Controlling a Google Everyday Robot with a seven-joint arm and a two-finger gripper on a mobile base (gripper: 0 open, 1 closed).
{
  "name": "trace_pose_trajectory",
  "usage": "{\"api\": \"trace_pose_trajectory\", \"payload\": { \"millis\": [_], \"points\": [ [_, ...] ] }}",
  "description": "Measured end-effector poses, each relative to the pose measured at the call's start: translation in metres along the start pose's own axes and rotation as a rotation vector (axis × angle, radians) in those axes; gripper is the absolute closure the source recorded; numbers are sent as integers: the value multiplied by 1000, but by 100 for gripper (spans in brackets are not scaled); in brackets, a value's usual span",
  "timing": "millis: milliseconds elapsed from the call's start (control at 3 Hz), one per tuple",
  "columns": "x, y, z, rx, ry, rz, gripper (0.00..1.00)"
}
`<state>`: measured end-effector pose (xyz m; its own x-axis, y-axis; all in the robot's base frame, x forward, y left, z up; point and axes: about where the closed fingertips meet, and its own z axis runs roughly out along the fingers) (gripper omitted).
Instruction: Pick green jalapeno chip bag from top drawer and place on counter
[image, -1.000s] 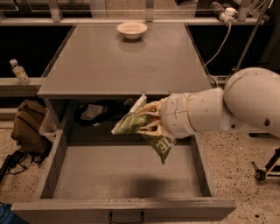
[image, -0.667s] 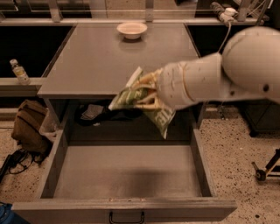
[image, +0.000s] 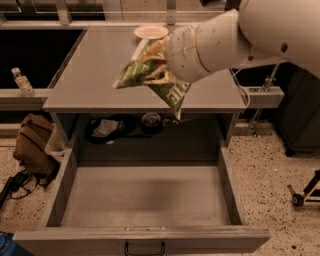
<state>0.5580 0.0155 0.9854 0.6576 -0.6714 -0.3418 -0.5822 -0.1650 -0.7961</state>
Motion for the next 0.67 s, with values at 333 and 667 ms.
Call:
{"api": "trace_pose_trajectory", "payload": {
  "millis": [333,667],
  "points": [
    [-4,2,0,11,2,0,100],
    [11,-18,15,60,0,-60,100]
  ]
}}
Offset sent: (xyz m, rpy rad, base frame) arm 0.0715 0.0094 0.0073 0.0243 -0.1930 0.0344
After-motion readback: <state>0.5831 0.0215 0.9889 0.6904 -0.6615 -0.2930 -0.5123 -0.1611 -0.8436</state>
